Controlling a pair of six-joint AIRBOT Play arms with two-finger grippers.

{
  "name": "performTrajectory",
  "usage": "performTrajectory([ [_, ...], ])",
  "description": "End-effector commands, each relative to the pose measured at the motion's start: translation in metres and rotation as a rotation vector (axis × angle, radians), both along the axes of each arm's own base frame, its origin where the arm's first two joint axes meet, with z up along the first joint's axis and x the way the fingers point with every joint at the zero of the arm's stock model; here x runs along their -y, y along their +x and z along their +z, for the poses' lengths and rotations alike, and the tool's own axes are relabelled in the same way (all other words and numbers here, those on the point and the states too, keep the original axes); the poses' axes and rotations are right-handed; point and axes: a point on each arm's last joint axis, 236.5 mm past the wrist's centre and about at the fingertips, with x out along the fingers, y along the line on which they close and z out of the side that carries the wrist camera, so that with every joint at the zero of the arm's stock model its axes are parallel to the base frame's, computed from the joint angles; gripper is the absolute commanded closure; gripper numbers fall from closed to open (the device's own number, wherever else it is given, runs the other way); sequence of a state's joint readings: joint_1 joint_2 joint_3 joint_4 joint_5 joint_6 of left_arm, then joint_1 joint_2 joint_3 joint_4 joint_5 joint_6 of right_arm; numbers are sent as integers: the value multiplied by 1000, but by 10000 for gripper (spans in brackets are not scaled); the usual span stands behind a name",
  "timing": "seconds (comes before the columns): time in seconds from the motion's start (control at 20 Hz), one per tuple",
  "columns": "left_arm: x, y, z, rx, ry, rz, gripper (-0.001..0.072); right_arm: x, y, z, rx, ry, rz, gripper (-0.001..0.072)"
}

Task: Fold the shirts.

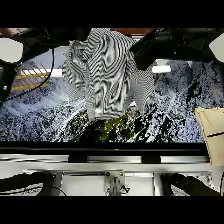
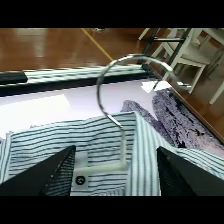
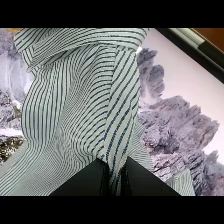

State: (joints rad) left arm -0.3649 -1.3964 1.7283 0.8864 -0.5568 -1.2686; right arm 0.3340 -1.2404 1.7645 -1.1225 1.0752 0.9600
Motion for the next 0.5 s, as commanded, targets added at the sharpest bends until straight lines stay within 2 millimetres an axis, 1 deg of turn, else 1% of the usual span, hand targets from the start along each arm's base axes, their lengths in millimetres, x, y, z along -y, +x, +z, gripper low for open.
performTrajectory([
  [0.0, 6, 11, -14, -12, 3, 8, 101, -3, -2, 1, 3, 3, 15, 640],
  [0.05, 7, 14, -12, 0, -10, 20, 103, -4, -4, 0, -4, 5, 22, 640],
  [0.15, 6, 21, 3, 46, -69, 56, 112, -4, -11, -8, -40, -16, 40, 640],
  [0.2, 7, 21, 9, 59, -97, 65, 305, -4, -13, -11, -52, -26, 46, 640],
  [0.25, 9, 21, 11, 65, -103, 65, 584, -4, -14, -13, -59, -29, 49, 640],
  [0.3, 10, 20, 12, 68, -106, 66, 643, -4, -15, -13, -60, -28, 51, 640],
  [0.45, 8, 18, 19, 82, -110, 66, 644, -4, -15, -13, -62, -26, 50, 633],
])
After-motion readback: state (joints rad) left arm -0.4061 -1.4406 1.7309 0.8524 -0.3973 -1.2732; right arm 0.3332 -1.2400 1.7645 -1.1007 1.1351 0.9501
